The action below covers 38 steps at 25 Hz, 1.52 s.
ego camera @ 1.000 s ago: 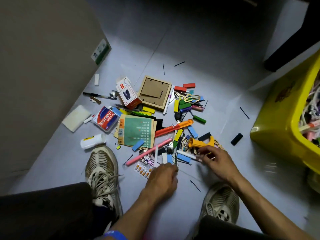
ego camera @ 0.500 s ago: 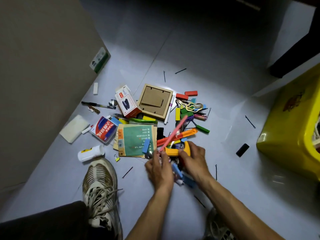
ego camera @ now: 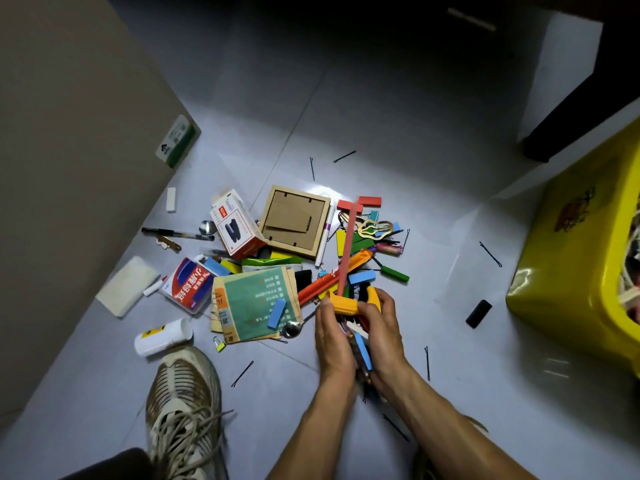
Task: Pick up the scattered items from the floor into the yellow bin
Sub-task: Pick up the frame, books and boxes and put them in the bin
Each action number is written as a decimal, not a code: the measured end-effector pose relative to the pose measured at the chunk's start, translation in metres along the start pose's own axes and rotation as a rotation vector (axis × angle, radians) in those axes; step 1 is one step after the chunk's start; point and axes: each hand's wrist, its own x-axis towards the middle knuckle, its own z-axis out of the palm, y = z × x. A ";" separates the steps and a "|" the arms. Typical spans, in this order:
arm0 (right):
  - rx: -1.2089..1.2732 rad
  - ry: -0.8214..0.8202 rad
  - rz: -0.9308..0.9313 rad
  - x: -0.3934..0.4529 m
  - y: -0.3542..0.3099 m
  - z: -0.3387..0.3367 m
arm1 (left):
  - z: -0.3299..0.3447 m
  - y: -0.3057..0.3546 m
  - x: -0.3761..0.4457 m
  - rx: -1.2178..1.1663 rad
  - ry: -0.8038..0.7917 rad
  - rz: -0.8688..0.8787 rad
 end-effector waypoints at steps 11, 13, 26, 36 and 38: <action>0.180 -0.035 -0.297 -0.059 -0.104 -0.021 | 0.052 0.072 -0.087 -0.022 -0.260 0.348; 0.237 -0.002 -0.353 -0.075 -0.135 -0.039 | 0.078 0.084 -0.114 0.027 -0.335 0.395; 0.286 0.562 -0.415 -0.039 -0.243 -0.271 | 0.316 0.038 -0.191 0.306 -0.672 -0.032; -1.071 0.426 -0.609 -0.015 -0.192 -0.262 | 0.274 0.042 -0.160 0.418 -0.641 0.349; -1.271 0.431 -0.589 -0.021 -0.189 -0.246 | 0.256 0.054 -0.157 0.419 -0.620 0.329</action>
